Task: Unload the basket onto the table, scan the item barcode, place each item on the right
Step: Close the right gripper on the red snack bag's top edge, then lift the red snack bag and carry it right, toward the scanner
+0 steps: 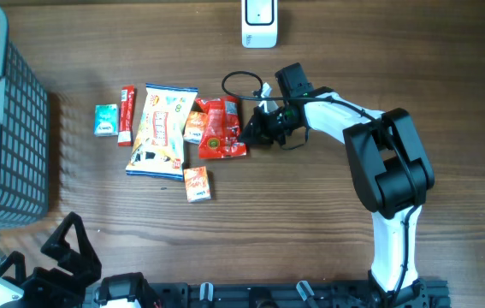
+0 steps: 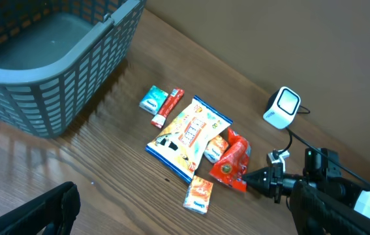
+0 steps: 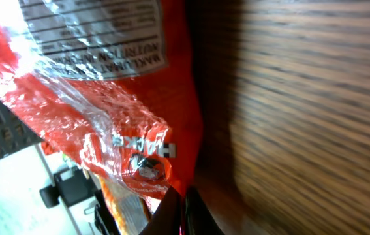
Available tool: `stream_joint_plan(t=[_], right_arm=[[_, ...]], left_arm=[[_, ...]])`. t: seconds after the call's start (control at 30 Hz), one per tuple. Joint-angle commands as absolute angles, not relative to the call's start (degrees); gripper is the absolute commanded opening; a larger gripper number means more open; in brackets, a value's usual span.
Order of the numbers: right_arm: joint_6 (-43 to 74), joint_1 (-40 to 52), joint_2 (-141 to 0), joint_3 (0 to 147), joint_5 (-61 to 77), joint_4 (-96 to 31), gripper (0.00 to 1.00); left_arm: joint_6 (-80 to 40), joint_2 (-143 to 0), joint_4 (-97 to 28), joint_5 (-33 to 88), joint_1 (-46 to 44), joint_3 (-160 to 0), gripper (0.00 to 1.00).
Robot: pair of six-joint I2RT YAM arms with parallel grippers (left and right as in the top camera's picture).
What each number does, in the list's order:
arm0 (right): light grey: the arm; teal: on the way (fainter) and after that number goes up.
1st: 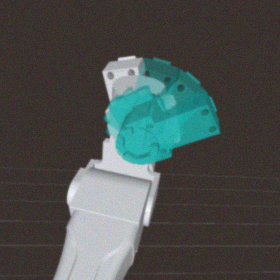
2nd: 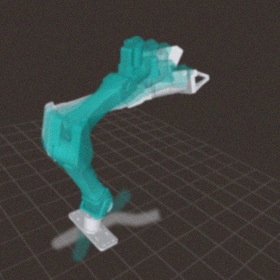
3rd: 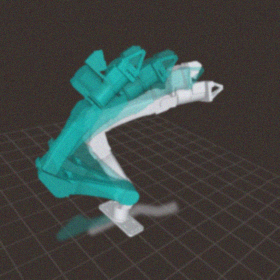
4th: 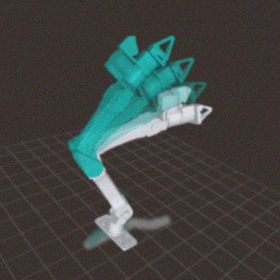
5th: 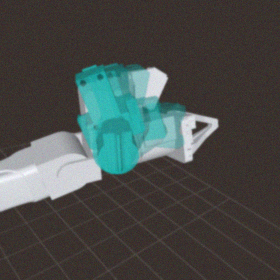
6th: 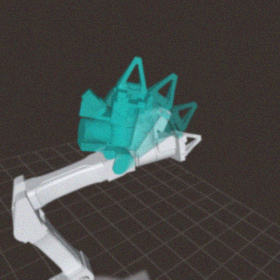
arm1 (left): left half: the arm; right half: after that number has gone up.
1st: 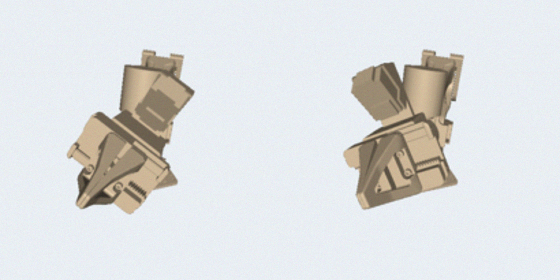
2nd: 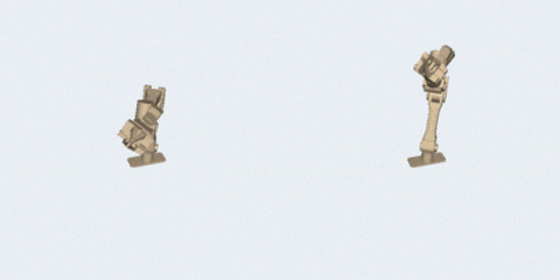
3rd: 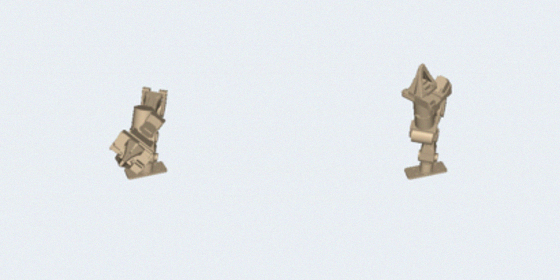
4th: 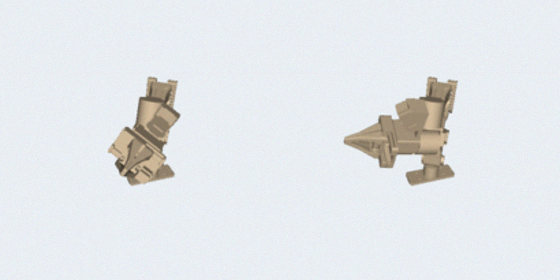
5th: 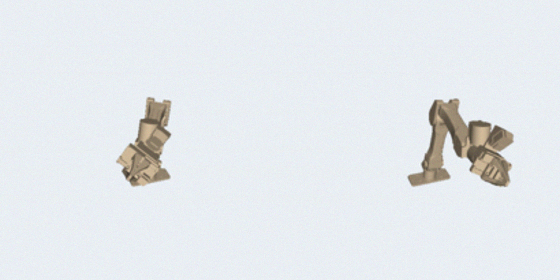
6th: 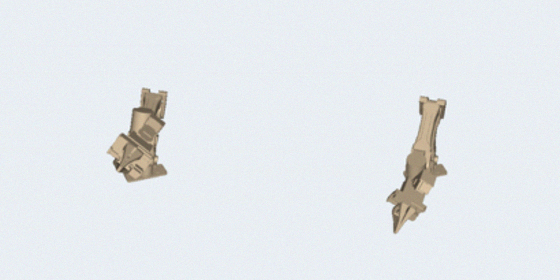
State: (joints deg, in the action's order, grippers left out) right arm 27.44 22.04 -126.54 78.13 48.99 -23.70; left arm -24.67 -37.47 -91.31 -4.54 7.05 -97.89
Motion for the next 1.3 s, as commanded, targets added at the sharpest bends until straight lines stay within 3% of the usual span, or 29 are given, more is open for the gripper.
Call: stream_joint_plan(t=[0.0, 0.47, 0.67, 0.93, 1.03, 1.17, 1.27], right_arm=[[28.47, 21.82, -125.95, 78.0, 43.57, -25.45, 0.04], [27.09, 23.24, -93.54, 78.0, 5.39, -40.93, 0.04], [26.96, 23.73, -87.53, 78.0, 2.92, -42.81, 0.04], [27.2, 23.73, -93.49, 77.87, 2.94, -44.69, 0.05], [27.18, 23.2, -95.37, 77.87, 2.7, -46.17, 0.27], [27.97, 21.39, -95.31, 77.89, 2.5, -49.71, 0.74], [31.64, 19.81, -95.31, 77.89, 2.44, -53.71, 0.79]], left_arm=[[-24.69, -37.5, -91.15, -3.88, 7.27, -98.13, 1.0], [-24.69, -37.5, -91.15, -3.88, 7.27, -98.13, 1.0], [-24.69, -37.5, -91.15, -3.88, 7.25, -98.13, 1.0], [-24.69, -37.5, -91.15, -3.88, 7.27, -98.13, 1.0], [-24.69, -37.5, -91.15, -3.88, 7.27, -98.13, 1.0], [-24.69, -37.5, -91.15, -3.88, 7.25, -98.13, 1.0], [-24.69, -37.5, -91.15, -3.88, 7.27, -98.13, 1.0]])
